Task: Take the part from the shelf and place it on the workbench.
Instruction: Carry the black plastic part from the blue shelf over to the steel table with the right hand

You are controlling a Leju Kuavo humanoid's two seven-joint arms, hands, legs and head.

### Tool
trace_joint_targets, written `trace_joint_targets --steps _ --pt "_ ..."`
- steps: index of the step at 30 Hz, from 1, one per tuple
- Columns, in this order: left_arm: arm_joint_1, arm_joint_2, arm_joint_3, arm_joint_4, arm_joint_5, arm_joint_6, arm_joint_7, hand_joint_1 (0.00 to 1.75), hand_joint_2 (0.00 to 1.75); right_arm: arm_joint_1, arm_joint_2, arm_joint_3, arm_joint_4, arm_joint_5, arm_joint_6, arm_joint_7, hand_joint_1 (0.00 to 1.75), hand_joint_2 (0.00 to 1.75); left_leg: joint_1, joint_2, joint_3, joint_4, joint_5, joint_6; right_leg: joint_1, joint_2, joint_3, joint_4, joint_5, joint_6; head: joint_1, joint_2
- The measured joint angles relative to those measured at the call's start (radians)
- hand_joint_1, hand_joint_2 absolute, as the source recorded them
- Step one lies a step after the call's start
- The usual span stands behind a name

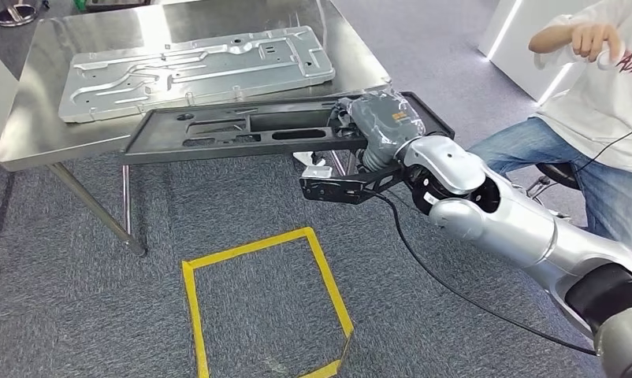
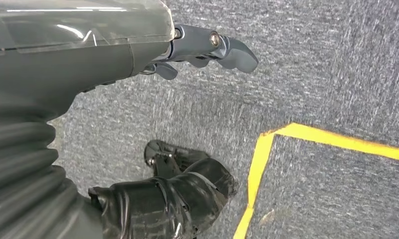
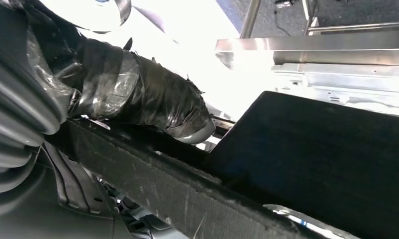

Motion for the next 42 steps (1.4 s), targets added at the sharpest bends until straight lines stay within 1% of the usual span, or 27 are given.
trace_joint_targets --steps 1,2,4,7,9,11,12,13,15,16,17,20,22,23,24,26,27,28,29,31,33,36,37,38,39,40,42 --pt "-0.001 0.000 0.000 0.000 0.000 0.001 0.001 0.00 1.75 -0.001 0.000 0.003 0.001 0.005 -0.001 -0.006 1.75 1.75 0.000 -0.002 0.004 0.007 -0.011 -0.006 0.001 0.001 0.022 -0.054 0.022 0.000 0.000 0.000" --pt "-0.002 0.000 0.000 0.000 0.000 0.002 0.002 0.00 1.75 -0.001 0.000 0.006 0.001 0.010 -0.002 -0.012 1.75 1.75 -0.001 -0.003 0.003 0.012 -0.018 -0.012 0.002 0.002 0.036 -0.087 0.028 -0.005 -0.001 0.000" --pt "-0.005 0.001 -0.001 0.000 0.000 0.008 0.002 0.00 1.75 0.002 0.000 0.010 0.002 0.020 -0.003 -0.022 1.75 1.75 -0.003 -0.004 0.002 0.016 -0.025 -0.022 0.007 0.004 0.045 -0.104 0.013 -0.018 -0.001 0.000" --pt "-0.005 0.001 -0.003 0.000 0.000 0.015 0.003 0.00 1.75 0.006 0.000 0.014 0.002 0.029 -0.005 -0.028 1.75 1.75 0.000 0.001 -0.008 0.040 -0.042 -0.038 0.003 0.004 0.060 -0.114 0.003 -0.038 -0.001 0.000" --pt "-0.007 0.001 -0.004 0.000 0.000 0.016 0.004 0.00 1.75 0.006 0.000 0.015 0.002 0.030 -0.008 -0.031 1.75 1.75 0.004 0.008 -0.060 0.136 -0.072 -0.049 0.001 0.001 0.078 -0.118 -0.006 -0.048 -0.001 0.000" --pt "-0.007 0.001 -0.005 0.000 0.001 0.017 0.006 0.00 1.75 0.010 0.001 0.018 0.003 0.031 -0.010 -0.036 1.75 1.75 0.006 0.010 -0.147 0.259 -0.093 -0.054 0.002 -0.001 0.094 -0.118 -0.020 -0.052 -0.002 0.000" --pt "-0.005 0.001 -0.006 0.000 0.001 0.018 0.009 0.00 1.75 0.013 0.001 0.020 0.003 0.031 -0.010 -0.038 1.75 1.75 0.007 0.011 -0.179 0.290 -0.085 -0.054 0.003 0.000 0.104 -0.118 -0.029 -0.051 -0.002 0.000" --pt "-0.003 0.001 -0.006 0.000 0.001 0.019 0.011 0.00 1.75 0.016 0.002 0.023 0.003 0.031 -0.010 -0.040 1.75 1.75 0.006 0.011 -0.194 0.285 -0.056 -0.051 0.004 0.000 0.116 -0.119 -0.038 -0.051 -0.002 0.000" --pt "-0.001 0.002 -0.006 0.000 0.001 0.022 0.014 0.00 1.75 0.019 0.004 0.027 0.003 0.033 -0.010 -0.043 1.75 1.75 0.003 0.010 -0.167 0.171 0.036 -0.038 0.005 0.001 0.142 -0.120 -0.057 -0.050 -0.001 0.000" --pt "-0.001 0.003 -0.006 0.001 0.001 0.024 0.016 0.00 1.75 0.019 0.004 0.029 0.003 0.034 -0.010 -0.043 1.75 1.75 -0.001 0.010 -0.141 0.111 0.068 -0.031 0.006 0.002 0.152 -0.124 -0.065 -0.047 -0.001 0.000" --pt "-0.002 0.005 -0.006 0.001 0.001 0.027 0.017 0.00 1.75 0.019 0.005 0.030 0.003 0.035 -0.010 -0.044 1.75 1.75 -0.006 0.010 -0.119 0.061 0.082 -0.024 0.006 0.003 0.159 -0.129 -0.072 -0.043 -0.001 0.000" --pt "-0.004 0.009 -0.008 0.001 0.003 0.033 0.018 0.00 1.75 0.025 0.007 0.032 0.003 0.040 -0.010 -0.044 1.75 1.75 -0.013 0.012 -0.086 0.010 0.067 -0.011 0.007 0.004 0.182 -0.150 -0.071 -0.025 -0.001 0.000" --pt "-0.002 0.010 -0.008 0.001 0.004 0.033 0.017 0.00 1.75 0.028 0.008 0.033 0.003 0.043 -0.010 -0.044 1.75 1.75 -0.008 0.011 -0.065 -0.010 0.063 -0.004 0.007 0.003 0.187 -0.141 -0.075 -0.017 0.000 0.000" --pt "-0.001 0.010 -0.008 0.001 0.005 0.033 0.017 0.00 1.75 0.027 0.009 0.033 0.003 0.044 -0.010 -0.044 1.75 1.75 -0.006 0.010 -0.052 -0.017 0.059 0.000 0.007 0.002 0.172 -0.112 -0.086 -0.016 0.001 0.000" --pt "-0.001 0.010 -0.009 0.001 0.005 0.033 0.016 0.00 1.75 0.026 0.009 0.033 0.003 0.045 -0.010 -0.044 1.75 1.75 -0.004 0.008 -0.040 -0.024 0.055 0.003 0.008 0.002 0.141 -0.061 -0.102 -0.016 0.002 0.000" --pt "-0.003 0.010 -0.010 0.001 0.005 0.034 0.016 0.00 1.75 0.027 0.011 0.033 0.003 0.046 -0.010 -0.045 1.75 1.75 -0.005 0.006 -0.022 -0.026 0.040 0.008 0.011 0.003 0.057 0.062 -0.139 -0.018 0.004 0.000" --pt "-0.003 0.010 -0.012 0.001 0.005 0.034 0.017 0.00 1.75 0.031 0.011 0.034 0.004 0.046 -0.010 -0.046 1.75 1.75 -0.005 0.004 -0.011 -0.025 0.030 0.008 0.012 0.003 0.019 0.100 -0.149 -0.018 0.004 0.000" --pt "-0.002 0.010 -0.014 0.001 0.005 0.034 0.018 0.00 1.75 0.036 0.012 0.035 0.005 0.046 -0.009 -0.046 1.75 1.75 -0.005 0.002 0.003 -0.025 0.019 0.008 0.011 0.003 -0.004 0.108 -0.145 -0.017 0.005 0.000" --pt "-0.001 0.010 -0.015 0.001 0.005 0.035 0.018 0.00 1.75 0.040 0.012 0.036 0.006 0.046 -0.009 -0.046 1.75 1.75 -0.005 0.000 0.019 -0.024 0.007 0.007 0.009 0.003 -0.012 0.082 -0.119 -0.015 0.005 0.000" --pt "0.002 0.010 -0.016 0.002 0.003 0.035 0.020 0.00 1.75 0.044 0.012 0.037 0.008 0.047 -0.009 -0.046 1.75 1.75 -0.005 -0.002 0.052 -0.021 -0.022 0.000 0.004 0.001 0.000 -0.026 -0.016 -0.010 0.005 0.000" --pt "0.000 0.011 -0.018 0.002 0.000 0.037 0.023 0.00 1.75 0.046 0.013 0.037 0.010 0.048 -0.009 -0.047 1.75 1.75 -0.006 -0.004 0.068 -0.014 -0.047 -0.012 0.007 -0.003 0.007 -0.103 0.046 -0.015 0.003 0.000" --pt "-0.003 0.012 -0.021 0.003 -0.003 0.039 0.029 0.00 1.75 0.053 0.014 0.039 0.011 0.050 -0.008 -0.049 1.75 1.75 -0.006 -0.002 0.078 -0.004 -0.064 -0.029 0.012 -0.003 0.018 -0.112 0.043 -0.039 0.001 0.000" --pt "-0.003 0.012 -0.021 0.003 -0.003 0.040 0.029 0.00 1.75 0.052 0.014 0.039 0.011 0.052 -0.008 -0.049 1.75 1.75 -0.005 0.000 0.070 0.019 -0.059 -0.034 0.010 -0.002 0.026 -0.114 0.036 -0.044 0.001 0.000" --pt "-0.005 0.011 -0.021 0.003 -0.003 0.040 0.030 0.00 1.75 0.049 0.014 0.039 0.011 0.055 -0.008 -0.049 1.75 1.75 -0.004 0.002 0.044 0.063 -0.051 -0.039 0.009 -0.001 0.037 -0.117 0.032 -0.049 0.001 0.000" --pt "-0.006 0.011 -0.022 0.003 -0.003 0.040 0.030 0.00 1.75 0.047 0.014 0.039 0.011 0.058 -0.008 -0.050 1.75 1.75 -0.002 0.005 0.003 0.125 -0.047 -0.045 0.008 0.000 0.048 -0.119 0.025 -0.053 0.001 0.000" --pt "-0.008 0.010 -0.023 0.003 -0.004 0.040 0.030 0.00 1.75 0.046 0.014 0.039 0.011 0.063 -0.006 -0.052 1.75 1.75 -0.001 0.008 -0.049 0.196 -0.055 -0.050 0.008 0.000 0.060 -0.122 0.016 -0.056 0.001 0.000" --pt "-0.008 0.010 -0.024 0.003 -0.005 0.041 0.029 0.00 1.75 0.048 0.014 0.039 0.012 0.074 0.000 -0.058 1.75 1.75 0.001 0.011 -0.140 0.293 -0.105 -0.055 0.010 0.000 0.088 -0.124 -0.006 -0.058 0.001 0.000"
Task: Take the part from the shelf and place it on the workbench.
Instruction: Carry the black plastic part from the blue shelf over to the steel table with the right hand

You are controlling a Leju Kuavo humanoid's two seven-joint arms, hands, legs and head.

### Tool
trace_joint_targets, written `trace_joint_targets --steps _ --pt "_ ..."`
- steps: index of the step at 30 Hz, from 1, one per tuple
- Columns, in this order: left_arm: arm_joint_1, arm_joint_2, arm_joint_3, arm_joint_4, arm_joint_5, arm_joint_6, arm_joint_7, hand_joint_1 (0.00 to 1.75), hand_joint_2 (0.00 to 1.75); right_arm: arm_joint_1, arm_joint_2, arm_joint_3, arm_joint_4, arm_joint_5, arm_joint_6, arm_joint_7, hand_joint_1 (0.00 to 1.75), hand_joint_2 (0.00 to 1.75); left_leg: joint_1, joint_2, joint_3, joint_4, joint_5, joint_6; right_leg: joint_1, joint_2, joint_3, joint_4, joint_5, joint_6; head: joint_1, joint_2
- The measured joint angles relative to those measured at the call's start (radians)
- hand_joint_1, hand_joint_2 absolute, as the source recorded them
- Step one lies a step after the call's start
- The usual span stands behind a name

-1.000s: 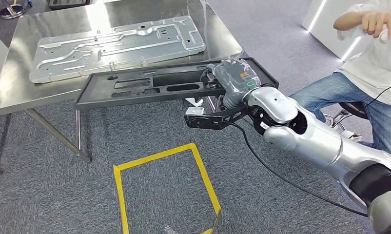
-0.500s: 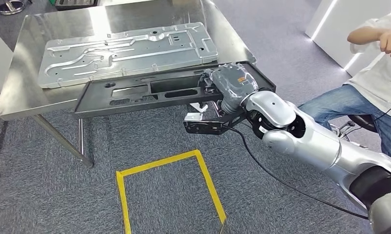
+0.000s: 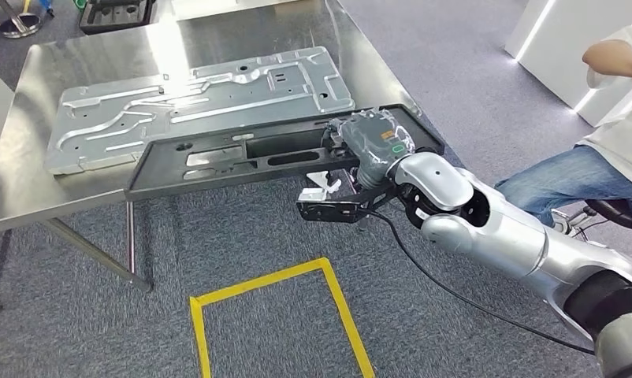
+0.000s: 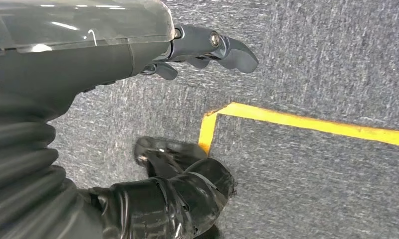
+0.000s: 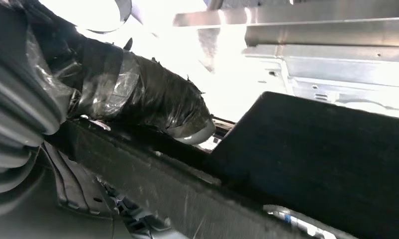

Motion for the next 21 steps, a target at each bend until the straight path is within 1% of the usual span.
trace_joint_targets --steps 1,2,3,4,5,6,7,8,9,10,11,12,13,14,15,16,17,18,19,20,21 --pt "0.002 0.000 0.000 0.000 0.000 0.000 -0.001 0.00 1.75 0.001 0.000 0.000 0.001 0.006 0.003 -0.003 1.75 1.75 -0.001 0.000 -0.027 0.008 -0.018 0.001 0.001 0.001 0.016 0.000 -0.012 -0.001 0.000 0.000" --pt "0.004 0.000 0.000 0.000 -0.001 0.001 -0.001 0.00 1.75 0.001 0.000 0.000 0.002 0.011 0.006 -0.005 1.75 1.75 -0.002 0.000 -0.039 -0.016 -0.015 0.006 0.002 0.002 0.033 -0.001 -0.025 -0.001 0.000 0.000" --pt "0.006 0.000 0.000 0.000 0.000 0.001 -0.002 0.00 1.75 0.001 0.000 0.000 0.004 0.017 0.007 -0.007 1.75 1.75 -0.006 0.000 -0.037 -0.067 0.014 0.014 0.004 0.004 0.051 -0.002 -0.037 -0.001 0.000 0.000" --pt "0.008 0.001 0.000 0.000 0.000 0.001 -0.003 0.00 1.75 0.002 0.000 0.000 0.005 0.020 0.007 -0.008 1.75 1.75 -0.012 0.000 -0.026 -0.136 0.071 0.027 0.004 0.005 0.064 -0.004 -0.048 0.000 0.000 0.000" --pt "0.009 0.004 0.000 0.001 0.000 0.001 -0.003 0.00 1.75 0.002 0.000 0.001 0.007 0.022 0.008 -0.009 1.75 1.75 -0.020 -0.005 -0.014 -0.198 0.132 0.042 0.005 0.007 0.078 -0.006 -0.060 0.002 0.000 0.000" --pt "0.010 0.006 0.000 0.001 0.000 0.002 -0.004 0.00 1.75 0.003 0.001 0.001 0.009 0.024 0.008 -0.010 1.75 1.75 -0.027 -0.011 0.000 -0.246 0.180 0.055 0.006 0.009 0.089 -0.010 -0.069 0.006 0.000 0.000" --pt "0.011 0.007 0.000 0.002 0.000 0.002 -0.004 0.00 1.75 0.004 0.001 0.002 0.010 0.025 0.008 -0.012 1.75 1.75 -0.031 -0.017 0.012 -0.275 0.211 0.065 0.006 0.012 0.101 -0.017 -0.075 0.011 0.000 0.000" --pt "0.011 0.009 -0.001 0.002 0.000 0.003 -0.004 0.00 1.75 0.004 0.002 0.003 0.011 0.025 0.008 -0.013 1.75 1.75 -0.033 -0.021 0.023 -0.287 0.217 0.070 0.008 0.015 0.112 -0.019 -0.074 0.018 0.001 0.000" --pt "0.011 0.009 -0.001 0.002 0.001 0.003 -0.005 0.00 1.75 0.004 0.002 0.003 0.012 0.026 0.009 -0.014 1.75 1.75 -0.031 -0.020 0.039 -0.301 0.216 0.071 0.009 0.017 0.116 -0.016 -0.070 0.023 0.001 0.000" --pt "0.010 0.008 -0.001 0.002 0.001 0.003 -0.006 0.00 1.75 0.004 0.002 0.003 0.013 0.026 0.009 -0.014 1.75 1.75 -0.028 -0.018 0.055 -0.314 0.216 0.072 0.008 0.016 0.114 -0.001 -0.061 0.027 0.002 0.000" --pt "0.010 0.008 -0.001 0.002 0.001 0.003 -0.006 0.00 1.75 0.001 0.002 0.003 0.014 0.026 0.009 -0.014 1.75 1.75 -0.025 -0.017 0.070 -0.325 0.214 0.073 0.008 0.015 0.098 0.033 -0.054 0.031 0.002 0.000" --pt "0.009 0.008 -0.001 0.002 0.002 0.003 -0.007 0.00 1.75 -0.001 0.002 0.003 0.015 0.026 0.008 -0.014 1.75 1.75 -0.023 -0.016 0.085 -0.332 0.210 0.073 0.007 0.013 0.069 0.080 -0.057 0.034 0.002 0.000" --pt "0.008 0.008 -0.001 0.002 0.001 0.003 -0.007 0.00 1.75 -0.001 0.002 0.003 0.015 0.026 0.008 -0.014 1.75 1.75 -0.022 -0.016 0.096 -0.335 0.202 0.075 0.005 0.011 0.031 0.135 -0.072 0.036 0.002 0.000" --pt "0.007 0.008 -0.001 0.002 0.001 0.003 -0.007 0.00 1.75 -0.001 0.002 0.003 0.016 0.026 0.009 -0.014 1.75 1.75 -0.022 -0.016 0.106 -0.335 0.192 0.075 0.004 0.010 -0.009 0.185 -0.099 0.040 0.002 0.000" --pt "0.007 0.008 -0.001 0.002 0.000 0.003 -0.007 0.00 1.75 0.000 0.002 0.004 0.017 0.026 0.009 -0.014 1.75 1.75 -0.022 -0.017 0.116 -0.335 0.181 0.074 0.002 0.010 -0.046 0.219 -0.133 0.043 0.002 0.000" --pt "0.007 0.007 -0.001 0.002 0.000 0.003 -0.007 0.00 1.75 0.002 0.002 0.004 0.018 0.026 0.009 -0.014 1.75 1.75 -0.022 -0.017 0.128 -0.333 0.170 0.073 0.000 0.009 -0.072 0.229 -0.159 0.047 0.002 0.000" --pt "0.008 0.007 -0.001 0.002 0.000 0.003 -0.007 0.00 1.75 0.003 0.002 0.004 0.019 0.026 0.009 -0.014 1.75 1.75 -0.021 -0.018 0.142 -0.331 0.157 0.071 -0.002 0.008 -0.084 0.212 -0.165 0.052 0.002 0.000" --pt "0.009 0.007 -0.001 0.002 0.000 0.003 -0.007 0.00 1.75 0.003 0.002 0.004 0.020 0.026 0.009 -0.015 1.75 1.75 -0.020 -0.019 0.157 -0.328 0.142 0.068 -0.006 0.007 -0.084 0.170 -0.144 0.056 0.002 0.000" --pt "0.010 0.006 -0.001 0.002 -0.001 0.002 -0.007 0.00 1.75 0.003 0.002 0.004 0.021 0.027 0.009 -0.016 1.75 1.75 -0.018 -0.020 0.171 -0.323 0.126 0.064 -0.009 0.004 -0.076 0.113 -0.090 0.062 0.002 0.000" --pt "0.010 0.006 -0.001 0.002 -0.001 0.002 -0.007 0.00 1.75 0.003 0.003 0.005 0.023 0.032 0.010 -0.019 1.75 1.75 -0.017 -0.020 0.185 -0.314 0.109 0.058 -0.011 0.000 -0.068 0.063 -0.033 0.063 0.002 0.000" --pt "0.009 0.007 -0.001 0.002 -0.001 0.001 -0.007 0.00 1.75 0.002 0.003 0.007 0.025 0.040 0.014 -0.026 1.75 1.75 -0.017 -0.021 0.191 -0.307 0.094 0.052 -0.010 -0.005 -0.058 0.030 0.008 0.059 0.002 0.000"
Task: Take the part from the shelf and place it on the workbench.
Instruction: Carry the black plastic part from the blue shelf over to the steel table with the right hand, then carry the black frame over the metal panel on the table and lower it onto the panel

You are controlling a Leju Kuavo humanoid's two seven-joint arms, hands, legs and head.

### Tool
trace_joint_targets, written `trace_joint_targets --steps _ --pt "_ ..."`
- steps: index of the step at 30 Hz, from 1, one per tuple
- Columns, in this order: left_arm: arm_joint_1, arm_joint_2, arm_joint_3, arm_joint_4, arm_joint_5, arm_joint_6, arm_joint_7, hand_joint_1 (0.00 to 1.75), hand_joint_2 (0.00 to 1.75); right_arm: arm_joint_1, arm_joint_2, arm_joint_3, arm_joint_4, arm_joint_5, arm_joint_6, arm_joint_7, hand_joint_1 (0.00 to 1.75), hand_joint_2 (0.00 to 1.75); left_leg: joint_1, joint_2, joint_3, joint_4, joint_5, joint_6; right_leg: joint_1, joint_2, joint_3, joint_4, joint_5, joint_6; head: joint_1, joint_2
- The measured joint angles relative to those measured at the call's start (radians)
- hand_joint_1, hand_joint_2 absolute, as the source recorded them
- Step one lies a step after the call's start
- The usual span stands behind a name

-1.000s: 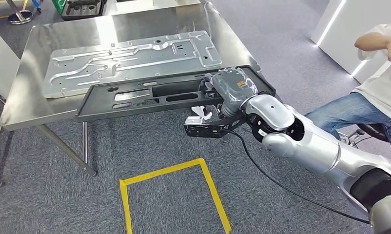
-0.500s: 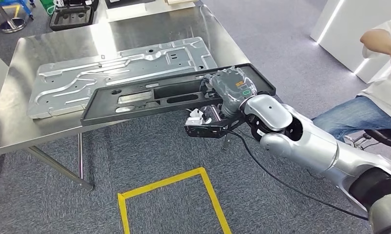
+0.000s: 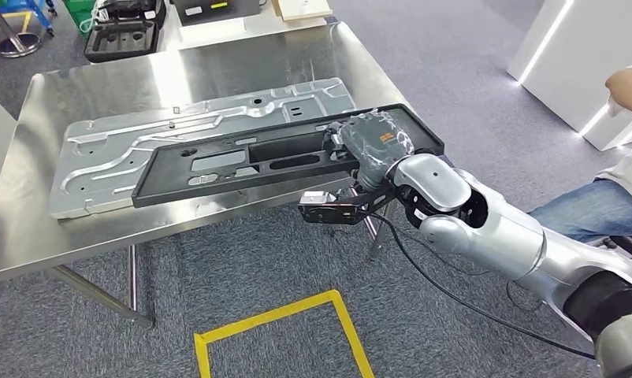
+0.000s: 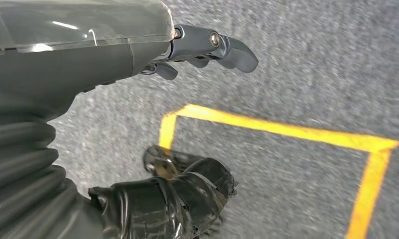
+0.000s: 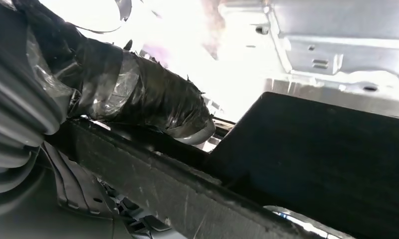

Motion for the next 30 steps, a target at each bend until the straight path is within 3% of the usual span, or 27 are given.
trace_joint_targets --steps 1,3,5,7,9,11,12,14,16,19,21,24,26,27,29,30 --pt "-0.001 0.000 0.000 0.000 0.000 0.000 0.000 0.00 1.75 -0.001 0.000 0.002 0.002 0.015 0.005 -0.009 1.75 1.75 -0.001 0.001 0.004 0.006 -0.013 -0.007 0.002 -0.002 0.005 -0.014 0.029 -0.008 -0.001 0.000" --pt "-0.003 0.000 0.000 0.000 -0.001 -0.001 -0.001 0.00 1.75 -0.008 0.000 0.007 0.006 0.061 0.016 -0.034 1.75 1.75 -0.001 0.003 0.003 0.023 -0.022 -0.018 0.007 0.000 0.013 -0.010 0.027 -0.031 -0.001 0.000" --pt "-0.005 0.000 0.000 0.000 -0.002 -0.002 -0.002 0.00 1.75 -0.017 -0.001 0.011 0.008 0.115 0.025 -0.064 1.75 1.75 0.003 0.007 -0.012 0.068 -0.024 -0.027 0.007 0.003 0.024 -0.013 0.021 -0.047 -0.002 0.000" --pt "-0.009 -0.001 -0.001 0.000 -0.003 -0.002 -0.002 0.00 1.75 -0.026 -0.002 0.014 0.011 0.161 0.034 -0.095 1.75 1.75 0.008 0.012 -0.071 0.167 -0.046 -0.038 0.007 0.004 0.041 -0.016 0.010 -0.057 -0.002 0.000" --pt "-0.010 -0.001 -0.001 0.000 -0.003 -0.002 -0.002 0.00 1.75 -0.030 -0.004 0.020 0.015 0.200 0.046 -0.124 1.75 1.75 0.012 0.016 -0.157 0.278 -0.089 -0.047 0.008 0.004 0.058 -0.018 -0.005 -0.060 -0.002 0.000" --pt "-0.007 -0.002 -0.002 0.000 -0.003 -0.003 -0.001 0.00 1.75 -0.030 -0.006 0.031 0.019 0.237 0.061 -0.145 1.75 1.75 0.014 0.018 -0.208 0.302 -0.097 -0.046 0.010 0.005 0.080 -0.018 -0.022 -0.059 -0.002 0.000" --pt "-0.005 -0.003 -0.003 0.000 -0.002 -0.003 -0.001 0.00 1.75 -0.029 -0.009 0.038 0.021 0.255 0.066 -0.151 1.75 1.75 0.013 0.018 -0.209 0.264 -0.070 -0.040 0.011 0.005 0.093 -0.019 -0.032 -0.059 -0.002 0.000" --pt "-0.003 -0.002 -0.003 0.000 0.000 -0.002 -0.001 0.00 1.75 -0.022 -0.021 0.047 0.026 0.282 0.068 -0.155 1.75 1.75 0.005 0.017 -0.182 0.135 0.031 -0.018 0.014 0.004 0.117 -0.021 -0.050 -0.057 -0.002 0.000" --pt "0.000 0.001 -0.003 0.001 0.004 0.001 -0.001 0.00 1.75 -0.006 -0.035 0.049 0.031 0.292 0.061 -0.156 1.75 1.75 -0.006 0.012 -0.156 0.051 0.081 0.003 0.016 0.006 0.135 -0.030 -0.065 -0.048 -0.001 0.000" --pt "0.003 0.001 -0.003 0.001 0.006 0.004 -0.001 0.00 1.75 0.030 -0.061 0.046 0.040 0.292 0.053 -0.158 1.75 1.75 -0.007 0.004 -0.115 0.009 0.088 0.013 0.019 0.008 0.154 -0.024 -0.058 -0.032 -0.001 0.000" --pt "0.003 0.000 -0.004 0.001 0.006 0.004 -0.001 0.00 1.75 0.051 -0.078 0.037 0.045 0.290 0.046 -0.158 1.75 1.75 -0.002 0.007 -0.085 -0.010 0.091 0.015 0.018 0.009 0.141 0.019 -0.062 -0.024 -0.001 0.000" --pt "-0.001 0.000 -0.007 0.001 0.006 0.005 -0.001 0.00 1.75 0.084 -0.097 0.013 0.057 0.287 0.031 -0.152 1.75 1.75 -0.001 0.009 -0.067 -0.014 0.077 0.020 0.015 0.008 0.039 0.163 -0.128 -0.014 -0.002 0.000" --pt "0.000 0.000 -0.010 0.001 0.006 0.006 -0.002 0.00 1.75 0.117 -0.107 -0.004 0.071 0.287 0.024 -0.145 1.75 1.75 0.000 0.007 -0.054 -0.012 0.061 0.019 0.010 0.008 -0.017 0.202 -0.151 -0.003 -0.002 0.000" --pt "0.001 0.000 -0.012 0.001 0.006 0.006 -0.002 0.00 1.75 0.133 -0.111 -0.012 0.078 0.287 0.022 -0.141 1.75 1.75 0.001 0.006 -0.045 -0.010 0.051 0.017 0.007 0.008 -0.022 0.177 -0.131 0.001 -0.002 0.000" --pt "0.003 0.000 -0.015 0.001 0.006 0.006 -0.002 0.00 1.75 0.159 -0.119 -0.035 0.091 0.292 0.011 -0.129 1.75 1.75 0.003 0.004 -0.029 0.000 0.029 0.010 0.001 0.007 -0.005 0.070 -0.039 0.007 -0.002 0.000" --pt "0.002 0.000 -0.016 0.001 0.006 0.007 -0.001 0.00 1.75 0.171 -0.121 -0.049 0.098 0.298 0.000 -0.121 1.75 1.75 0.002 0.003 -0.025 0.007 0.018 0.005 0.001 0.006 0.003 0.023 -0.008 0.003 -0.002 0.000"
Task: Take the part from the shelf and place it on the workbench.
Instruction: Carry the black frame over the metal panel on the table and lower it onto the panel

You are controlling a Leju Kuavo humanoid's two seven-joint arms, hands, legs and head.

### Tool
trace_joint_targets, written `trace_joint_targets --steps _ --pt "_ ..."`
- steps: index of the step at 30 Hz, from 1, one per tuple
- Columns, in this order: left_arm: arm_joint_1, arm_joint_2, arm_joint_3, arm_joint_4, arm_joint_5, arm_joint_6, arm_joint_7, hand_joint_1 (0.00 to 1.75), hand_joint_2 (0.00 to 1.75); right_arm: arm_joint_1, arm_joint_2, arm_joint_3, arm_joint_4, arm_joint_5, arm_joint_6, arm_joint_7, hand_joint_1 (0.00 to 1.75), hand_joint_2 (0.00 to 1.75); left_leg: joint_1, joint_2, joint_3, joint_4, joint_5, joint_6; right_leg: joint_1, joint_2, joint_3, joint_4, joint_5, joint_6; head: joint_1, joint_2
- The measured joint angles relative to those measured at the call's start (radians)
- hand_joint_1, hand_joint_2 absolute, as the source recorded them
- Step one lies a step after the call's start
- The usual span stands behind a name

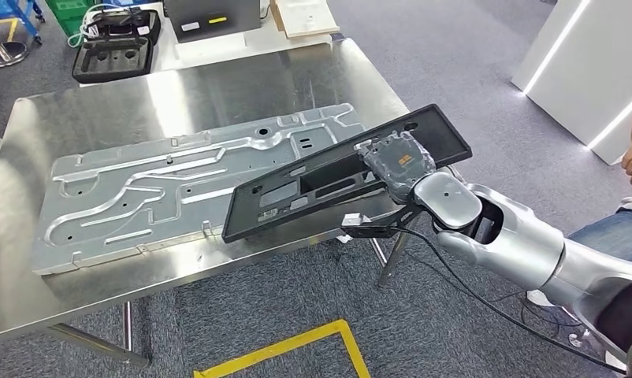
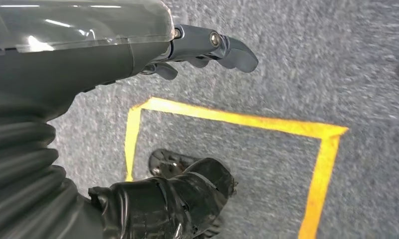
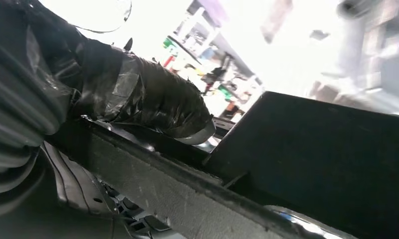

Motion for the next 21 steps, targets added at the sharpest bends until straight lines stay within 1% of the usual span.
trace_joint_targets --steps 1,2,3,5,6,7,9,10,11,12,13,14,15,16,17,18,19,21 --pt "-0.001 0.000 -0.001 0.000 0.000 0.001 0.000 0.00 1.75 0.013 -0.002 -0.016 0.007 0.011 -0.014 0.010 1.75 1.75 -0.001 -0.001 0.001 0.007 -0.010 -0.006 0.001 -0.001 0.006 -0.028 0.022 -0.007 0.000 0.000" --pt "-0.002 0.000 -0.001 0.000 0.001 0.001 0.001 0.00 1.75 0.029 -0.004 -0.033 0.013 0.027 -0.029 0.021 1.75 1.75 -0.001 -0.001 0.002 0.013 -0.017 -0.012 0.004 -0.002 0.007 -0.036 0.027 -0.018 0.000 0.000" --pt "-0.003 0.000 -0.001 0.000 0.001 0.002 0.001 0.00 1.75 0.045 -0.005 -0.051 0.018 0.046 -0.043 0.032 1.75 1.75 -0.002 -0.002 0.004 0.017 -0.023 -0.017 0.006 -0.002 0.010 -0.036 0.021 -0.029 0.000 0.000" --pt "-0.002 -0.001 -0.002 0.000 0.002 0.002 0.001 0.00 1.75 0.082 -0.007 -0.091 0.028 0.094 -0.081 0.053 1.75 1.75 -0.001 0.002 0.001 0.035 -0.030 -0.028 0.005 -0.002 0.025 -0.036 0.022 -0.046 0.000 0.000" --pt "-0.004 -0.002 -0.002 0.000 0.002 0.003 0.001 0.00 1.75 0.099 -0.007 -0.113 0.033 0.120 -0.109 0.064 1.75 1.75 0.001 0.005 -0.014 0.064 -0.034 -0.033 0.003 -0.002 0.034 -0.038 0.019 -0.053 -0.001 0.000" --pt "-0.006 -0.002 -0.003 0.000 0.002 0.003 0.001 0.00 1.75 0.116 -0.007 -0.138 0.037 0.145 -0.143 0.074 1.75 1.75 0.004 0.008 -0.041 0.110 -0.043 -0.039 0.002 -0.002 0.042 -0.040 0.014 -0.057 -0.001 0.000" --pt "-0.008 -0.003 -0.005 0.000 0.003 0.003 0.001 0.00 1.75 0.150 -0.006 -0.191 0.043 0.181 -0.211 0.086 1.75 1.75 0.010 0.015 -0.120 0.227 -0.078 -0.049 0.003 -0.003 0.054 -0.042 0.001 -0.061 -0.001 0.000" --pt "-0.007 -0.004 -0.006 0.000 0.003 0.003 0.001 0.00 1.75 0.167 -0.004 -0.218 0.045 0.190 -0.235 0.089 1.75 1.75 0.013 0.016 -0.157 0.270 -0.093 -0.053 0.003 -0.003 0.062 -0.042 -0.006 -0.061 -0.001 0.000" --pt "-0.005 -0.006 -0.007 0.000 0.003 0.003 0.001 0.00 1.75 0.183 -0.003 -0.241 0.047 0.196 -0.252 0.090 1.75 1.75 0.013 0.018 -0.181 0.286 -0.095 -0.053 0.004 -0.002 0.073 -0.042 -0.015 -0.061 -0.001 0.000" --pt "-0.003 -0.007 -0.007 0.000 0.003 0.003 0.001 0.00 1.75 0.198 -0.001 -0.263 0.049 0.200 -0.263 0.091 1.75 1.75 0.013 0.018 -0.190 0.270 -0.076 -0.051 0.006 -0.002 0.085 -0.042 -0.024 -0.060 -0.001 0.000" --pt "-0.002 -0.008 -0.007 0.000 0.003 0.003 0.001 0.00 1.75 0.212 0.001 -0.284 0.051 0.204 -0.272 0.092 1.75 1.75 0.011 0.018 -0.183 0.221 -0.036 -0.045 0.007 -0.002 0.098 -0.042 -0.034 -0.060 -0.001 0.000" --pt "-0.002 -0.008 -0.007 0.000 0.003 0.003 0.000 0.00 1.75 0.226 0.004 -0.304 0.053 0.207 -0.281 0.093 1.75 1.75 0.006 0.018 -0.167 0.151 0.017 -0.034 0.008 -0.002 0.110 -0.044 -0.043 -0.060 -0.001 0.000" --pt "-0.002 -0.007 -0.007 0.000 0.003 0.003 0.000 0.00 1.75 0.241 0.008 -0.325 0.055 0.208 -0.293 0.095 1.75 1.75 0.001 0.018 -0.152 0.094 0.054 -0.024 0.009 -0.002 0.120 -0.046 -0.050 -0.058 -0.001 0.000" --pt "-0.002 -0.006 -0.008 0.000 0.003 0.004 0.000 0.00 1.75 0.253 0.014 -0.349 0.058 0.204 -0.305 0.096 1.75 1.75 -0.005 0.017 -0.139 0.051 0.078 -0.013 0.007 -0.001 0.126 -0.049 -0.055 -0.056 -0.001 0.000" --pt "-0.003 -0.006 -0.008 0.000 0.003 0.004 0.000 0.00 1.75 0.265 0.021 -0.371 0.062 0.197 -0.314 0.097 1.75 1.75 -0.009 0.017 -0.132 0.029 0.089 -0.005 0.005 -0.001 0.129 -0.053 -0.059 -0.052 -0.001 0.000" --pt "-0.003 -0.005 -0.009 0.000 0.003 0.004 0.000 0.00 1.75 0.276 0.029 -0.392 0.067 0.187 -0.322 0.096 1.75 1.75 -0.012 0.016 -0.128 0.025 0.084 -0.001 0.003 0.000 0.133 -0.059 -0.061 -0.047 -0.002 0.000" --pt "-0.003 -0.005 -0.009 0.000 0.003 0.005 -0.001 0.00 1.75 0.285 0.034 -0.408 0.072 0.175 -0.325 0.093 1.75 1.75 -0.014 0.016 -0.119 0.015 0.087 0.003 0.004 0.000 0.138 -0.066 -0.062 -0.041 -0.002 0.000" --pt "-0.003 -0.005 -0.010 0.000 0.002 0.010 -0.003 0.00 1.75 0.303 0.044 -0.431 0.088 0.138 -0.324 0.087 1.75 1.75 -0.008 0.018 -0.093 -0.016 0.092 0.004 0.004 0.000 0.148 -0.072 -0.072 -0.033 -0.001 0.000"
